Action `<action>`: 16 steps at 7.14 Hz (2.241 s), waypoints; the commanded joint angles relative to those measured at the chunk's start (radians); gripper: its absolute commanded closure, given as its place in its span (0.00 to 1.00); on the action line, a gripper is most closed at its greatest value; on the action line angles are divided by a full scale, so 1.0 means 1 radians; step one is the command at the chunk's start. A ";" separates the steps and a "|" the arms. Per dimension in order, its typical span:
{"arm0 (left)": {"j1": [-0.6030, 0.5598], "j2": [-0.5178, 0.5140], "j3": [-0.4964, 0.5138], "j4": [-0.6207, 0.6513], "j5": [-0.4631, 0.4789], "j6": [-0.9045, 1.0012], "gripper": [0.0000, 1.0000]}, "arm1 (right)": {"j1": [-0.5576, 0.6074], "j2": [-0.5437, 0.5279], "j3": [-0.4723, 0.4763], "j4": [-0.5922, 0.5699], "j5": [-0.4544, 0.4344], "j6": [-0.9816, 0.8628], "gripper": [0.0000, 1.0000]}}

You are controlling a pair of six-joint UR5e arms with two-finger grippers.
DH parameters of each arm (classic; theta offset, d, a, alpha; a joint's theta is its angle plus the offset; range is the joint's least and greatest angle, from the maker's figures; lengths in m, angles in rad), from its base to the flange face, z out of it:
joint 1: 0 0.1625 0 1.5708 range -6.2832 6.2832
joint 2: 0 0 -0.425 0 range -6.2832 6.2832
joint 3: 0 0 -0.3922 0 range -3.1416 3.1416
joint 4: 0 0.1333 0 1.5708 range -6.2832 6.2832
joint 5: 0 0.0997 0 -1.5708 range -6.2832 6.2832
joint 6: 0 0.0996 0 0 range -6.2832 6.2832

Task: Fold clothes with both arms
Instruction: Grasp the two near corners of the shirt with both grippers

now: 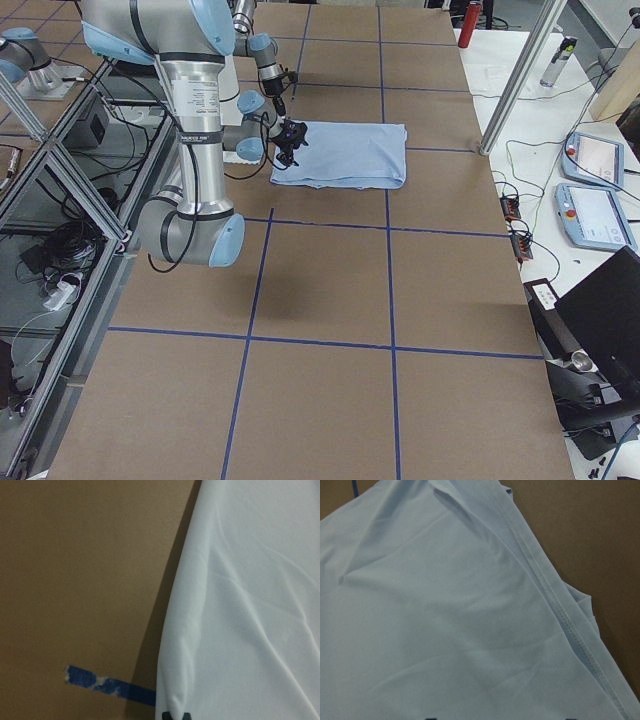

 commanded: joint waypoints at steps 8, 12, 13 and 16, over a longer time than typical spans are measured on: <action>0.000 0.005 -0.002 0.000 0.003 -0.008 1.00 | -0.093 0.081 -0.053 -0.290 -0.020 0.184 0.17; 0.002 0.005 -0.002 -0.002 0.005 -0.009 1.00 | -0.095 0.113 -0.071 -0.289 -0.021 0.199 0.55; 0.002 0.006 -0.002 -0.002 0.003 -0.009 1.00 | -0.094 0.125 -0.071 -0.289 -0.021 0.225 1.00; 0.002 0.003 -0.002 -0.002 0.003 -0.009 1.00 | -0.092 0.125 -0.068 -0.289 -0.023 0.226 1.00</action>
